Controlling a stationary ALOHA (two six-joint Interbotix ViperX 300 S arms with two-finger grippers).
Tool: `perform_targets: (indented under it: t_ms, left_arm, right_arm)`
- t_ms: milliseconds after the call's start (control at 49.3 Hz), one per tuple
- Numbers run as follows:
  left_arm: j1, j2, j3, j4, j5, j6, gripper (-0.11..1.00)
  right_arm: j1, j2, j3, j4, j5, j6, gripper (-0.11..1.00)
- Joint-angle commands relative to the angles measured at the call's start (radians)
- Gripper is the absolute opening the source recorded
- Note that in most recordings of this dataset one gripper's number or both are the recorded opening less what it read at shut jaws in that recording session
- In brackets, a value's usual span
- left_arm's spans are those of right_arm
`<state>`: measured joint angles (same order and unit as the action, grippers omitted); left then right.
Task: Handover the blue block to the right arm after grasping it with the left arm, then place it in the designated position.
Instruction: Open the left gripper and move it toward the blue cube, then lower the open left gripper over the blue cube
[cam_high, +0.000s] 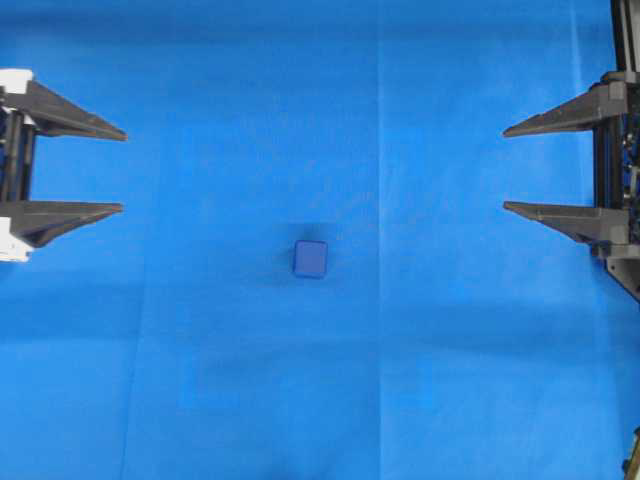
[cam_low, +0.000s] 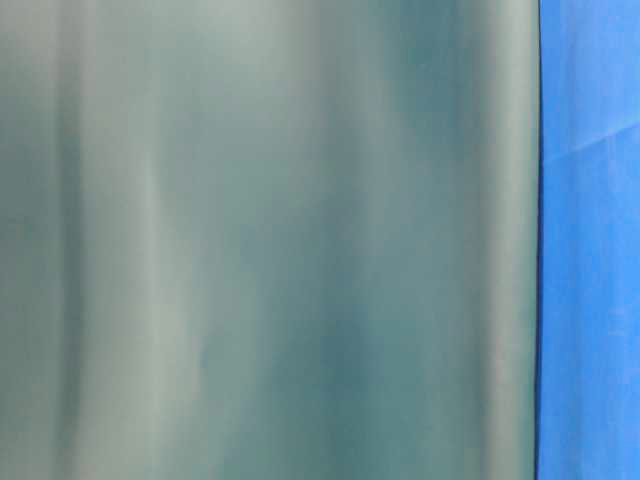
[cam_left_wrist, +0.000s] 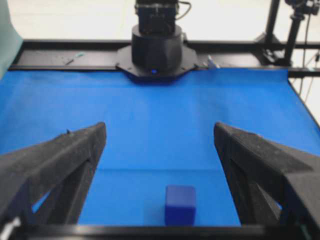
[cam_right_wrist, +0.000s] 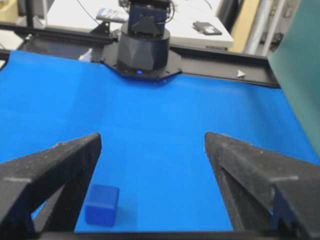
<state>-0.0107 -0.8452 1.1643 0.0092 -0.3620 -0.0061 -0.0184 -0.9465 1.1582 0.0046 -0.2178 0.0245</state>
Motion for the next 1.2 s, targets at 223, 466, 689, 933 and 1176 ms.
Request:
perform_targets:
  t_ms: [223, 466, 689, 933, 1176]
  left_arm:
    - [-0.002, 0.245, -0.129, 0.003, -0.129, 0.0, 0.92]
    - [-0.011, 0.489, -0.308, 0.003, -0.163, 0.0, 0.92]
    - [-0.017, 0.638, -0.468, 0.003, -0.133, 0.0, 0.92]
    - [-0.015, 0.744, -0.58, 0.003, -0.112, 0.011, 0.92]
    - [-0.008, 0.756, -0.604, 0.003, -0.015, 0.0, 0.91]
  right_arm:
    - [-0.017, 0.02, -0.031, 0.002, -0.02, 0.0, 0.98]
    - [-0.017, 0.021, -0.034, 0.002, -0.021, 0.0, 0.98]
    - [-0.018, 0.023, -0.035, 0.002, -0.021, 0.0, 0.98]
    - [-0.021, 0.021, -0.035, 0.0, -0.023, 0.0, 0.98]
    - [-0.021, 0.023, -0.037, 0.0, -0.028, 0.0, 0.98]
